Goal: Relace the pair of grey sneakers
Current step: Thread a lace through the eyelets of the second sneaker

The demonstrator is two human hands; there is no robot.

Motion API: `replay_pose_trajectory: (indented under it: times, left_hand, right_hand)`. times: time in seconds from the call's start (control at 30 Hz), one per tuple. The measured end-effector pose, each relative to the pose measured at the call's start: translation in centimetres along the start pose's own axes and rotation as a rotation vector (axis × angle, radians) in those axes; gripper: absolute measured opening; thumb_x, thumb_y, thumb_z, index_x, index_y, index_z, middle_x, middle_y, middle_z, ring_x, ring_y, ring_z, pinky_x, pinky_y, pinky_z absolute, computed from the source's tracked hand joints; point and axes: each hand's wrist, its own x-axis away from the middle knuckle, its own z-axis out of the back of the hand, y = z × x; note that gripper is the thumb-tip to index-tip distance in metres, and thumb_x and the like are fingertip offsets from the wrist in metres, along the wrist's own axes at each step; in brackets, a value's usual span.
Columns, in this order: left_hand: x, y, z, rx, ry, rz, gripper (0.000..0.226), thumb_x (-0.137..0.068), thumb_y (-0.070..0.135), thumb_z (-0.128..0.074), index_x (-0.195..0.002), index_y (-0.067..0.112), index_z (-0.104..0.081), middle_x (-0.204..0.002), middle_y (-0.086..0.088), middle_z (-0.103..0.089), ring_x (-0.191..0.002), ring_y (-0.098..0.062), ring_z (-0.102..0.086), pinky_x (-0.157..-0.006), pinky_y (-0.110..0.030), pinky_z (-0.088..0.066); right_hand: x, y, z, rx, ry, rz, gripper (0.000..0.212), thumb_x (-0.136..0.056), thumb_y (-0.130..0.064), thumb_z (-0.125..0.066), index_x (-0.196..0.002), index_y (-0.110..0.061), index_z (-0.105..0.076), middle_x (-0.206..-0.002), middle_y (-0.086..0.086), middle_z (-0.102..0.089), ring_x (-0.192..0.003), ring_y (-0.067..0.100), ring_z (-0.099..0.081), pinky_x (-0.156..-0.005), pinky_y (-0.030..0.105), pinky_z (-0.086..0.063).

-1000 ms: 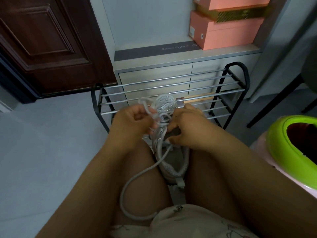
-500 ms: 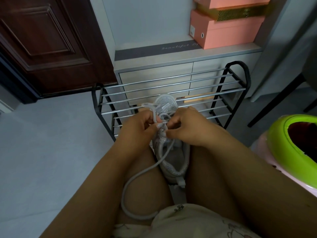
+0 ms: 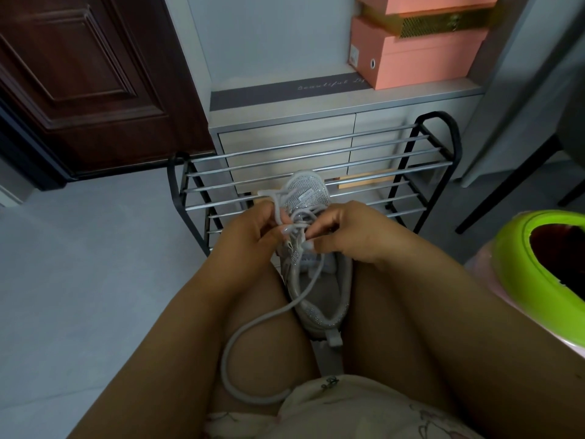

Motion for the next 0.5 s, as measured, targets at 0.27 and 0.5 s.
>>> replay_pose_trajectory:
  times: [0.27, 0.5]
  left_hand:
    - [0.29, 0.30, -0.10, 0.041, 0.026, 0.059, 0.021, -0.087, 0.009, -0.064, -0.082, 0.029, -0.064, -0.087, 0.006, -0.070, -0.082, -0.005, -0.066, -0.075, -0.015, -0.051]
    - [0.47, 0.55, -0.40, 0.083, 0.080, 0.128, 0.016, -0.087, 0.011, -0.065, -0.083, 0.027, -0.067, -0.086, 0.003, -0.072, -0.082, -0.010, -0.068, -0.075, -0.021, -0.054]
  right_hand:
    - [0.18, -0.23, 0.31, 0.112, -0.105, 0.065, 0.020, -0.076, -0.013, -0.075, -0.094, -0.022, -0.075, -0.090, -0.007, -0.071, -0.084, 0.004, -0.063, -0.072, 0.008, -0.046]
    - [0.09, -0.38, 0.09, 0.228, -0.089, 0.125, 0.025, -0.073, -0.012, -0.077, -0.095, -0.023, -0.075, -0.088, -0.008, -0.068, -0.082, 0.006, -0.061, -0.070, 0.010, -0.045]
